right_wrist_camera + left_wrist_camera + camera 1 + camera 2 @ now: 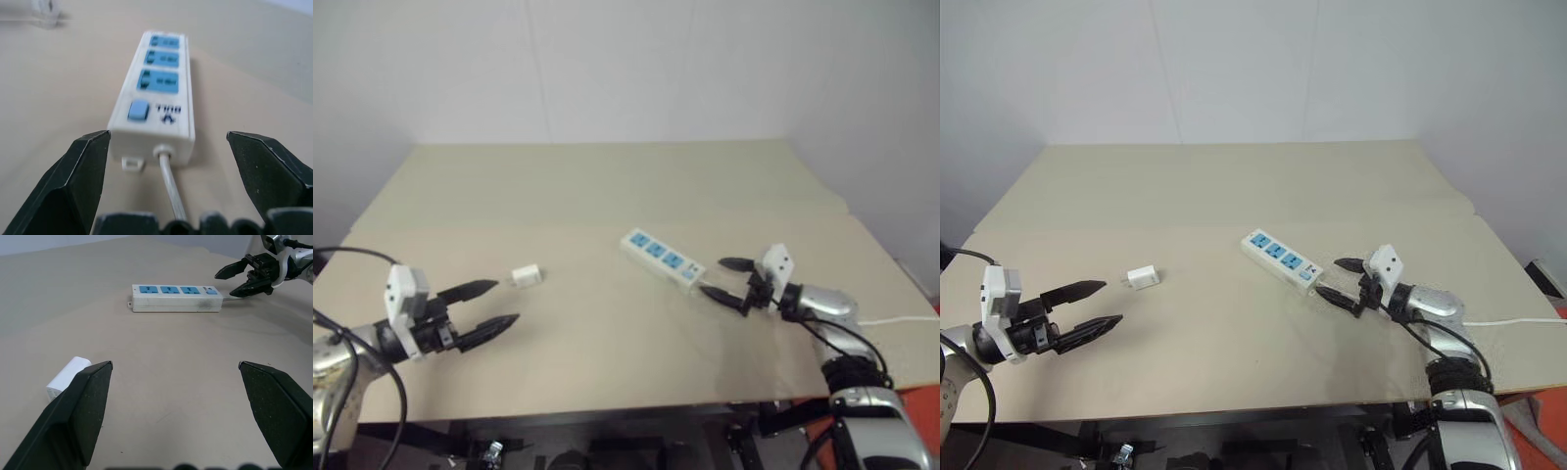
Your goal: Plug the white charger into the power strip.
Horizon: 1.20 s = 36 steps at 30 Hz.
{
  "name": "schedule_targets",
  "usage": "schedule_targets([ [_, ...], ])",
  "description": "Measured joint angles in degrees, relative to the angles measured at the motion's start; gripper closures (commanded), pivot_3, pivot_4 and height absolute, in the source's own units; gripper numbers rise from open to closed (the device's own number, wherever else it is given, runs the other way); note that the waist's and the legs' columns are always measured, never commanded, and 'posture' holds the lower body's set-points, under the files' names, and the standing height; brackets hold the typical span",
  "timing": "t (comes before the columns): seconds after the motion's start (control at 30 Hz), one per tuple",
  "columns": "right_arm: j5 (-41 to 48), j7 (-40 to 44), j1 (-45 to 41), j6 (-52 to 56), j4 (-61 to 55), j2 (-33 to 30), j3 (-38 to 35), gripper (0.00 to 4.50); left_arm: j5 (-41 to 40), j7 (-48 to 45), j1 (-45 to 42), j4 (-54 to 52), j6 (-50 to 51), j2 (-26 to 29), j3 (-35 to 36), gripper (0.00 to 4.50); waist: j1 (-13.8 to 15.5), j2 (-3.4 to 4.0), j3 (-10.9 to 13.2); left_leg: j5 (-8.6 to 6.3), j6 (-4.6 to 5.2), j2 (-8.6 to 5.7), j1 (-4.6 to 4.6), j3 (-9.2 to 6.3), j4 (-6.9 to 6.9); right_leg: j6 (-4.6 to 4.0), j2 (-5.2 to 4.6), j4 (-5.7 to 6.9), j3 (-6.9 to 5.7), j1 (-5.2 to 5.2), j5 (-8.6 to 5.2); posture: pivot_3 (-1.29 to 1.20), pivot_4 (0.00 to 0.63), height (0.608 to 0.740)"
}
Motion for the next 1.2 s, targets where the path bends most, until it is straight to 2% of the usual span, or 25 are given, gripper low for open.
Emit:
schedule_targets([
  [0.37,0.93,-6.92,-0.27,2.42,0.25,6.95,0.14,0.04,0.00,-0.03,-0.83,0.02,0.02,0.07,0.00,0.00,0.02,0.00,0.00,0.00,0.00,-0.03,-0.03,-0.01,0.00,0.00,-0.02,-0.01,-0.01,-0.02,0.00,0.00,0.150,0.740],
  [1.13,-1.79,-8.82,-2.74,-0.47,8.09,8.52,0.46,0.04,-0.03,0.97,-0.46,-0.56,0.10,-0.12,0.00,0.00,-0.10,0.00,0.00,0.00,0.00,-0.03,-0.02,0.00,-0.02,0.00,0.00,-0.02,0.00,-0.03,0.00,0.00,0.150,0.740],
  [1.2,-1.81,-8.90,-2.93,-0.88,8.61,8.52,0.46,0.66,-0.03,1.04,-0.40,-0.56,0.10,-0.15,0.00,0.00,-0.11,0.00,0.00,0.00,0.00,-0.02,-0.02,0.00,-0.01,0.00,-0.01,-0.01,0.01,-0.02,0.00,0.00,0.150,0.740],
])
